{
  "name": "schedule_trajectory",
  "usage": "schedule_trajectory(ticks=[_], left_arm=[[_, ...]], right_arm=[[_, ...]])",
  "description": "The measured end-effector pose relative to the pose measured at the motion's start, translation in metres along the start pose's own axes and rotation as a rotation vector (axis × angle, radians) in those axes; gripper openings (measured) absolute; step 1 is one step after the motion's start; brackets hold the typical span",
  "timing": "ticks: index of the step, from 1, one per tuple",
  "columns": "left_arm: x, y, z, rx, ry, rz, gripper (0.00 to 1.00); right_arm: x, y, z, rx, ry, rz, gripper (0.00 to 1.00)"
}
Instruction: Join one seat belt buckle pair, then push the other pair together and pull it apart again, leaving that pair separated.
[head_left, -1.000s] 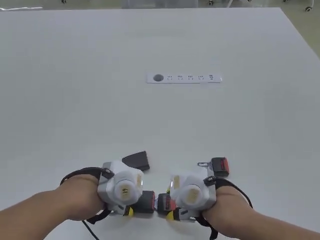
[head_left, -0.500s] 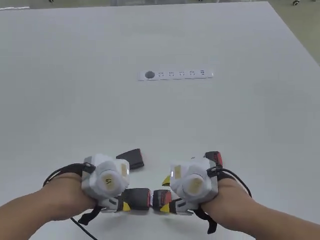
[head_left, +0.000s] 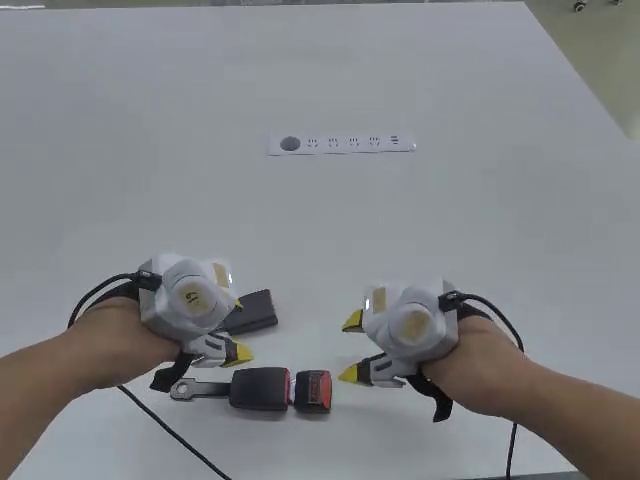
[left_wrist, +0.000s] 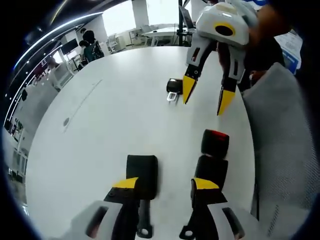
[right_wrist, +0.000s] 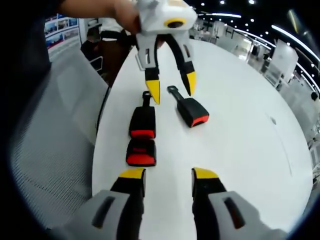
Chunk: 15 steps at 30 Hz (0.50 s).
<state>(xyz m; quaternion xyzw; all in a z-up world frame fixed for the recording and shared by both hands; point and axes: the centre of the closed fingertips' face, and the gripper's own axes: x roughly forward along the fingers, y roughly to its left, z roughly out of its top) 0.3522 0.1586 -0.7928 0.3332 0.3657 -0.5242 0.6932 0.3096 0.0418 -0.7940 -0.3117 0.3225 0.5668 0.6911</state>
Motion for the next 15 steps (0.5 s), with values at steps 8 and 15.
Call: schedule_trajectory(ticks=[8, 15], left_arm=[[0.012, 0.02, -0.009, 0.011, 0.045, 0.053, 0.5], [0.02, 0.028, -0.016, 0.002, 0.075, 0.047, 0.5]], right_arm=[[-0.015, -0.039, -0.044, 0.039, 0.053, -0.058, 0.37], [-0.03, -0.062, -0.074, 0.063, 0.088, -0.094, 0.39]])
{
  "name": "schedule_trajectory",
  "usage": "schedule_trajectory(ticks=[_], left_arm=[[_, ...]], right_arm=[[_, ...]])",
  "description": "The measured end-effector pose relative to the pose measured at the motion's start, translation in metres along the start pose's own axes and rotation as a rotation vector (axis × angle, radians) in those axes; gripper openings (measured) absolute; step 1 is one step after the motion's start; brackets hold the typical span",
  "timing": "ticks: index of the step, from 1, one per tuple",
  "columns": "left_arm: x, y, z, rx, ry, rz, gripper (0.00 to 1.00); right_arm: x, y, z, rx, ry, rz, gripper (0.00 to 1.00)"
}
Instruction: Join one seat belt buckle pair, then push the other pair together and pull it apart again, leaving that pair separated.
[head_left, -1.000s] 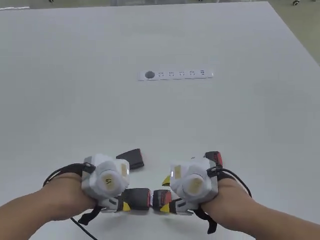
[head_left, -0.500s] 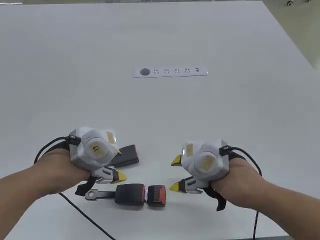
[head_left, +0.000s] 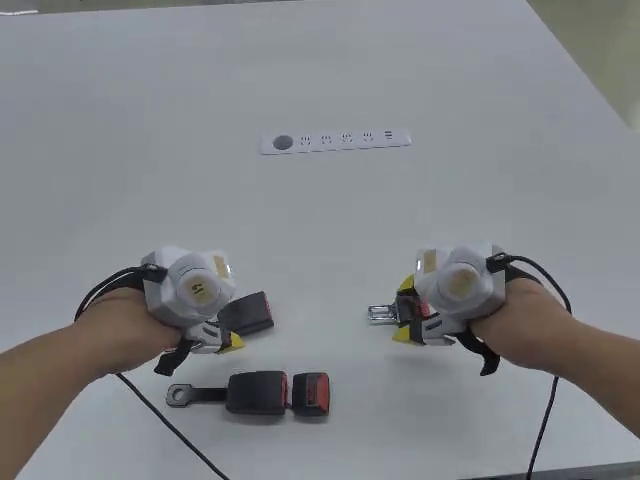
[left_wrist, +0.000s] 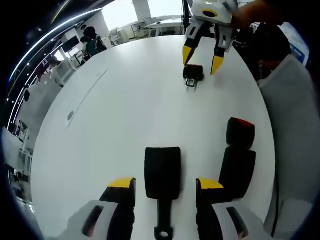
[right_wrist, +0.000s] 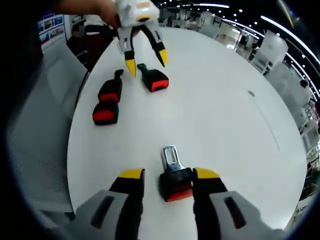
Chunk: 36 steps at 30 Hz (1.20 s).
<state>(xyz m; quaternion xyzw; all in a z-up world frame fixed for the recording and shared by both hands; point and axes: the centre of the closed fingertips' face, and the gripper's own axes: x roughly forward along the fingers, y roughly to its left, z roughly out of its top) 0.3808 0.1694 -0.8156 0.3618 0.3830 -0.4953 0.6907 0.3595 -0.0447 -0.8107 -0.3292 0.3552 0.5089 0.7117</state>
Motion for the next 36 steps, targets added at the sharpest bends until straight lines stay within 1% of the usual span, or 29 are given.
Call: schedule_trajectory(ticks=[3, 5, 8, 9, 10, 12, 14, 16, 17, 18, 20, 21, 23, 27, 29, 35, 36], left_arm=[[0.006, -0.003, -0.002, 0.009, 0.018, -0.029, 0.49], [0.009, -0.002, -0.002, 0.011, 0.025, -0.04, 0.48], [0.012, -0.003, -0.003, 0.015, 0.04, -0.061, 0.45], [0.012, -0.004, -0.002, 0.02, 0.041, -0.069, 0.42], [0.012, -0.004, 0.001, 0.027, 0.037, -0.07, 0.42], [0.013, -0.005, 0.002, 0.044, 0.04, -0.08, 0.42], [0.015, -0.006, 0.001, 0.055, 0.045, -0.088, 0.41], [0.018, -0.007, -0.002, 0.068, 0.052, -0.09, 0.4], [0.019, -0.006, -0.004, 0.094, 0.06, -0.087, 0.39], [0.02, -0.006, -0.005, 0.114, 0.066, -0.087, 0.39], [0.02, -0.004, -0.004, 0.119, 0.058, -0.078, 0.36], [0.02, -0.004, -0.005, 0.122, 0.059, -0.084, 0.36], [0.02, -0.003, -0.005, 0.152, 0.066, -0.084, 0.34], [0.022, -0.003, -0.007, 0.167, 0.069, -0.083, 0.33], [0.022, -0.002, -0.008, 0.164, 0.064, -0.083, 0.33], [0.022, -0.002, -0.007, 0.155, 0.063, -0.078, 0.33], [0.022, -0.002, -0.007, 0.153, 0.063, -0.078, 0.33]], right_arm=[[-0.001, -0.006, -0.008, -0.006, 0.016, 0.0, 0.39], [-0.001, -0.009, -0.012, -0.014, 0.031, 0.001, 0.4], [0.002, -0.012, -0.022, -0.023, 0.056, 0.021, 0.4], [0.003, -0.012, -0.024, -0.026, 0.061, 0.026, 0.41], [0.005, -0.012, -0.028, -0.023, 0.069, 0.035, 0.41], [0.007, -0.012, -0.03, -0.017, 0.068, 0.047, 0.4], [0.01, -0.011, -0.029, -0.014, 0.068, 0.058, 0.4], [0.012, -0.009, -0.029, -0.025, 0.074, 0.072, 0.37], [0.013, -0.009, -0.029, -0.034, 0.084, 0.074, 0.36], [0.014, -0.01, -0.029, -0.041, 0.084, 0.075, 0.35], [0.015, -0.011, -0.03, -0.04, 0.091, 0.079, 0.34], [0.015, -0.011, -0.03, -0.045, 0.094, 0.084, 0.34], [0.015, -0.011, -0.03, -0.048, 0.097, 0.091, 0.33], [0.016, -0.011, -0.031, -0.057, 0.113, 0.107, 0.32], [0.016, -0.011, -0.031, -0.054, 0.116, 0.109, 0.31], [0.016, -0.009, -0.029, -0.05, 0.12, 0.091, 0.32], [0.016, -0.009, -0.028, -0.065, 0.126, 0.082, 0.32]])
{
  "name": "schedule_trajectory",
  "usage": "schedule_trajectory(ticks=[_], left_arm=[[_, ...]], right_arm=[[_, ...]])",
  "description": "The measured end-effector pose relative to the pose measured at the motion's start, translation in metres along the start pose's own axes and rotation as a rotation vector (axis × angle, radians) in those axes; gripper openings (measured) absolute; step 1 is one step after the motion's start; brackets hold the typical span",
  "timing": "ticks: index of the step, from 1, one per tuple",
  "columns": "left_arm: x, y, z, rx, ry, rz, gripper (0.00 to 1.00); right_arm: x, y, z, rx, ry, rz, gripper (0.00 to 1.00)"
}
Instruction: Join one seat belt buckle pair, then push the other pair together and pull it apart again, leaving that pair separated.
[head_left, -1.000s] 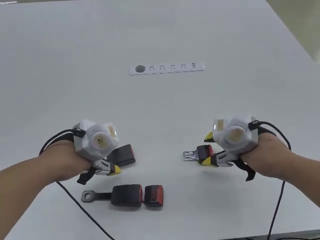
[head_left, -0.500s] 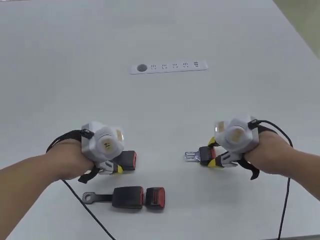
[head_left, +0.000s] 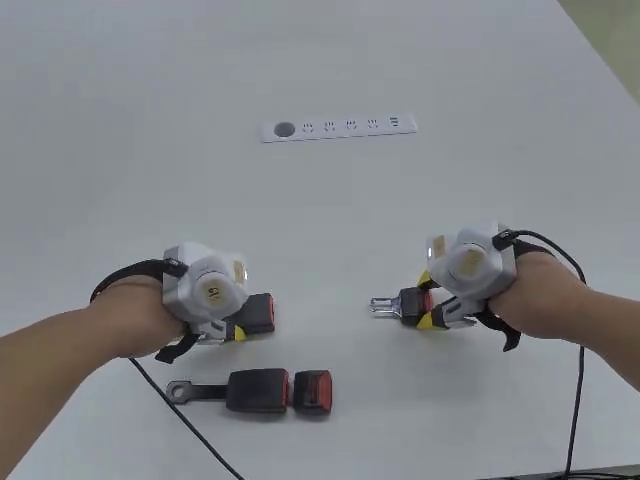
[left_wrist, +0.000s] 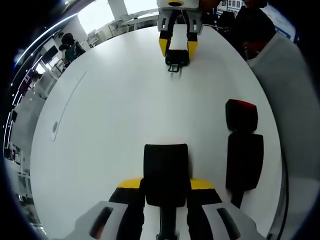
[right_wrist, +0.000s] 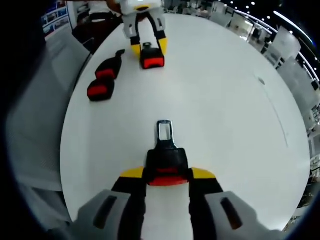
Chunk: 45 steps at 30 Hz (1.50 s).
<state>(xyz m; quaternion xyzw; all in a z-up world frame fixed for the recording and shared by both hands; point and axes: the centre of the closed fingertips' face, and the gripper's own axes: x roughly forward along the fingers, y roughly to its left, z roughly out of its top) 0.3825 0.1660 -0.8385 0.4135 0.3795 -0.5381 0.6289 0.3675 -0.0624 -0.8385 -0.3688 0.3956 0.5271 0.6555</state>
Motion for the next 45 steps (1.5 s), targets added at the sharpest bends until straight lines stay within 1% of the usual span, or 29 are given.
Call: schedule_trajectory(ticks=[4, 6, 8, 13, 20, 23, 27, 32, 39, 44, 45], left_arm=[[0.001, 0.0, 0.0, -0.01, -0.007, 0.004, 0.33], [0.001, 0.0, 0.0, -0.009, -0.009, 0.004, 0.33], [0.001, 0.0, 0.0, -0.004, -0.009, 0.002, 0.33], [0.002, -0.001, 0.0, 0.003, -0.006, -0.003, 0.33], [0.003, -0.002, 0.001, 0.011, 0.003, -0.012, 0.33], [0.004, -0.002, 0.001, 0.024, 0.011, -0.013, 0.33], [0.004, -0.002, 0.001, 0.032, 0.012, -0.014, 0.33], [0.004, -0.003, 0.001, 0.043, 0.017, -0.014, 0.33], [0.004, -0.003, 0.002, 0.059, 0.021, -0.018, 0.33], [0.004, -0.004, 0.003, 0.082, 0.034, -0.029, 0.33], [0.005, -0.004, 0.003, 0.091, 0.038, -0.03, 0.32]], right_arm=[[0.003, 0.003, 0.008, 0.015, -0.017, -0.01, 0.32], [0.005, 0.005, 0.013, 0.028, -0.026, -0.007, 0.32], [0.007, 0.008, 0.019, 0.022, -0.032, -0.002, 0.32], [0.017, 0.018, 0.044, 0.01, -0.056, 0.013, 0.32], [0.029, 0.021, 0.075, 0.014, -0.088, 0.018, 0.32], [0.032, 0.021, 0.087, -0.001, -0.087, 0.016, 0.32], [0.037, 0.02, 0.101, -0.005, -0.083, 0.013, 0.32], [0.045, 0.018, 0.108, -0.026, -0.066, 0.019, 0.32], [0.05, 0.02, 0.114, -0.066, -0.075, 0.02, 0.31], [0.053, 0.02, 0.122, -0.065, -0.087, 0.021, 0.31], [0.053, 0.02, 0.122, -0.071, -0.08, 0.02, 0.31]])
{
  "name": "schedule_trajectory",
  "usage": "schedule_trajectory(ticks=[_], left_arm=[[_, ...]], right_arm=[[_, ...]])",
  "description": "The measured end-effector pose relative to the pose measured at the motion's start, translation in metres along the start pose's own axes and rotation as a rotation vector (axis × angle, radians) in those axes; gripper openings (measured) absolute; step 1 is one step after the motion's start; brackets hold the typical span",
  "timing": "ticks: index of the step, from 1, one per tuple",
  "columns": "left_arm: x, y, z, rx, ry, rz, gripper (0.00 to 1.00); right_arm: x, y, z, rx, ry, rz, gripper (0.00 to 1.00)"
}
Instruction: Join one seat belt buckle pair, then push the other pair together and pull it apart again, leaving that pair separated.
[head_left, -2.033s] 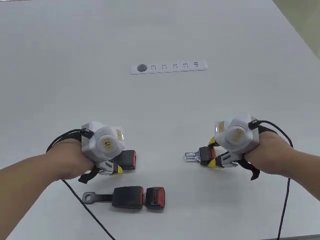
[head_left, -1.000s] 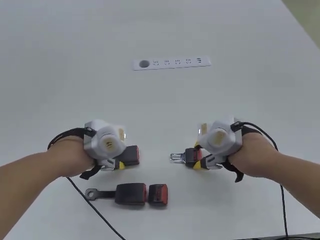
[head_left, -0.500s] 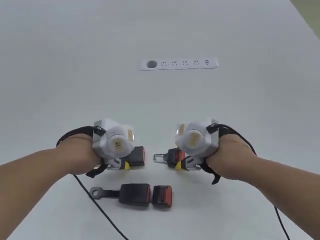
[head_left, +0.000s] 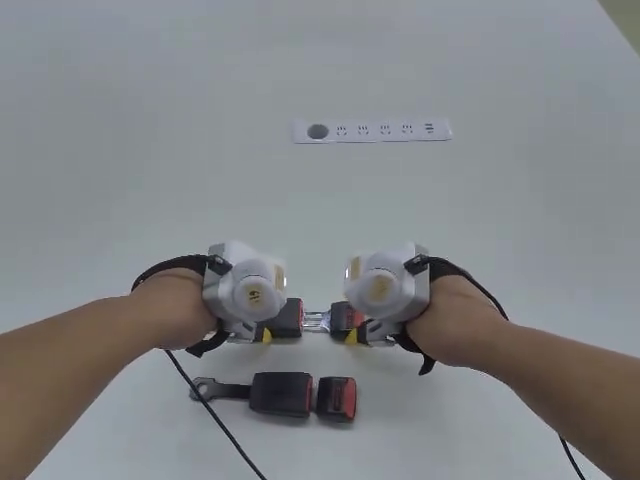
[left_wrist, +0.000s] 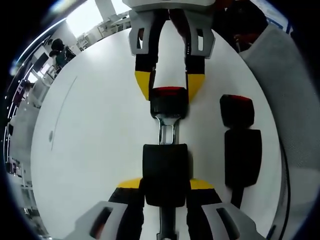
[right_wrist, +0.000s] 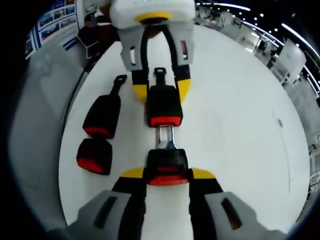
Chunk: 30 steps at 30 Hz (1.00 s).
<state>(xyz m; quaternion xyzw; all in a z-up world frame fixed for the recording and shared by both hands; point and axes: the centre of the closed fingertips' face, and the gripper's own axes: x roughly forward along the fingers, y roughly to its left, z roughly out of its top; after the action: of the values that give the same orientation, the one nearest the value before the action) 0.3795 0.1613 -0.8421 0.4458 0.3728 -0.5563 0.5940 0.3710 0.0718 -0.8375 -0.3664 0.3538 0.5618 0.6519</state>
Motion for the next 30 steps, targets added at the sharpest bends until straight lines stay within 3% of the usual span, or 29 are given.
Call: schedule_trajectory(ticks=[17, 22, 27, 30], left_arm=[[0.001, -0.001, 0.001, 0.032, 0.006, -0.014, 0.32], [0.0, -0.002, 0.001, 0.029, -0.014, -0.011, 0.32], [-0.001, -0.003, 0.002, 0.04, -0.029, -0.006, 0.32], [-0.001, -0.002, 0.001, 0.014, -0.046, 0.002, 0.31]], right_arm=[[0.005, 0.002, 0.011, -0.029, -0.028, 0.009, 0.31], [0.004, 0.002, 0.011, -0.032, -0.054, 0.009, 0.3], [0.006, 0.002, 0.015, -0.03, -0.046, 0.015, 0.29], [0.007, 0.002, 0.018, -0.013, -0.043, 0.012, 0.28]])
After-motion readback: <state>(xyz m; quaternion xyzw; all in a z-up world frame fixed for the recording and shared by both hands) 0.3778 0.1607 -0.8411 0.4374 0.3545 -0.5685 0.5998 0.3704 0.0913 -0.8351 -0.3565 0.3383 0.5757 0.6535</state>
